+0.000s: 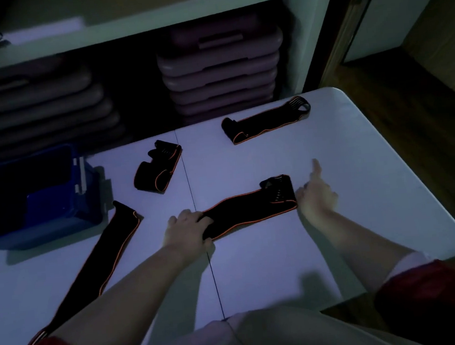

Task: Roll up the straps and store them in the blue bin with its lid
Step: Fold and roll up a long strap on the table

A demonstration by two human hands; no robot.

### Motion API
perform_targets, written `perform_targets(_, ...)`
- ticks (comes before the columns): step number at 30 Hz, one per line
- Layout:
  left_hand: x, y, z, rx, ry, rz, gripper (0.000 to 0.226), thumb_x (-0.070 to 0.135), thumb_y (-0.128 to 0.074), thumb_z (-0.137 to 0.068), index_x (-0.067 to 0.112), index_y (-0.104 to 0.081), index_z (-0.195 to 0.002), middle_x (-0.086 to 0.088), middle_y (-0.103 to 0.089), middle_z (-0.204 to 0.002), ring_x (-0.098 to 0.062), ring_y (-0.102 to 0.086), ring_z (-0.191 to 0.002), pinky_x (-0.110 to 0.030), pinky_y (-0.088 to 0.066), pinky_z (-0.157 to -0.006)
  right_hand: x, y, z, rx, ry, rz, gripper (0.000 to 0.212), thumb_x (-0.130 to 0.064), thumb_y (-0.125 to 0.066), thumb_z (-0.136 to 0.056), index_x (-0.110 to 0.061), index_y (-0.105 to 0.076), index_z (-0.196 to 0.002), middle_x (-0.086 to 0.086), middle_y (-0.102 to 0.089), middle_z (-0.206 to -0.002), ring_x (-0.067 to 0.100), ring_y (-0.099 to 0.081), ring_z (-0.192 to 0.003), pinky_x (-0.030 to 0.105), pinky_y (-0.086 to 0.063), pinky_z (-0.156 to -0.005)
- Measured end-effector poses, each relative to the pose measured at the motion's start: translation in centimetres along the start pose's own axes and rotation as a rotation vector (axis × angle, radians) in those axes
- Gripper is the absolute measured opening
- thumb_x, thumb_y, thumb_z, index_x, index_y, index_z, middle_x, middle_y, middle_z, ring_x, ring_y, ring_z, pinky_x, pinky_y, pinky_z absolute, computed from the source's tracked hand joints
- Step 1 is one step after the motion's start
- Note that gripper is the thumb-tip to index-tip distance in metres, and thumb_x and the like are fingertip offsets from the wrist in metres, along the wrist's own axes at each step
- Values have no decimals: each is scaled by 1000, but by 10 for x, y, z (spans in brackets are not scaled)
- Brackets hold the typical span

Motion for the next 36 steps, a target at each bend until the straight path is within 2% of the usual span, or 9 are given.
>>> perform_targets(4,-14,-2,4,2,31,27,54,45,-47,-88,29,-39,-139,1,-39,-146,-26,-30,-134,-44,-29,-104,24,18,-1,109,-188,-163,77,-23,-56,-88,-27,-10,-150,11,-49,-140,34,-49,-124,51,-46,-96)
perform_targets(8,-12,1,2,36,19,83,53,45,-48,-89,28,-41,-138,1,-38,-146,-23,-29,-135,-43,-26,-107,-36,9,31,21,504,-51,59,-30,-61,-79,-27,-46,-136,5,-50,-135,28,-44,-126,43,-39,-102)
perform_targets(11,-5,4,-2,53,-2,110,56,45,-49,-88,28,-39,-140,2,-38,-146,-22,-29,-136,-42,-25,-107,-64,-28,53,-265,765,260,65,-43,-60,-79,-33,-39,-140,1,-34,-148,26,-27,-139,45,-31,-108)
perform_targets(13,-1,4,-4,40,2,92,57,45,-48,-87,30,-37,-141,3,-38,-146,-21,-29,-136,-42,-25,-107,-62,-46,45,-371,674,405,67,-48,-55,-85,-35,-29,-145,3,-24,-154,28,-20,-143,48,-26,-109)
perform_targets(17,2,0,-2,11,39,106,55,43,-46,-88,33,-36,-141,3,-37,-147,-21,-28,-137,-43,-28,-106,-58,-40,21,-285,582,534,42,-38,-44,-95,-29,-42,-136,5,-42,-139,29,-39,-125,43,-36,-91)
perform_targets(21,1,-2,-2,18,58,133,55,44,-44,-87,36,-36,-140,5,-35,-148,-21,-27,-138,-44,-29,-106,-36,-7,-7,-178,502,286,41,-12,-49,-85,-23,-54,-124,7,-54,-124,31,-54,-106,39,-44,-86)
perform_targets(27,1,-3,-10,34,73,178,61,51,-44,-77,34,-41,-136,4,-40,-142,-21,-34,-132,-42,-31,-103,42,36,-52,-128,105,51,49,-30,-73,-77,-14,-56,-120,15,-43,-123,36,-61,-92,34,-46,-79)
perform_targets(32,0,0,-23,14,83,171,59,56,-40,-76,33,-48,-129,4,-45,-136,-20,-38,-129,-42,-30,-104,34,34,-79,-306,239,111,56,-52,-78,-66,-23,-63,-113,8,-55,-117,24,-55,-105,31,-45,-88)
perform_targets(36,3,15,-38,49,78,188,44,52,-46,-86,31,-54,-123,7,-48,-130,-18,-39,-126,-41,-29,-104,-31,27,-97,-365,408,-7,51,-50,-78,-70,-21,-65,-110,2,-58,-116,2,-55,-92,7,-40,-73)
Point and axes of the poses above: each hand's wrist, its own z-axis away from the middle knuckle, its own y-axis out of the back of the hand, x = y × z, the point moved 5 cm from there along -z, towards the middle knuckle
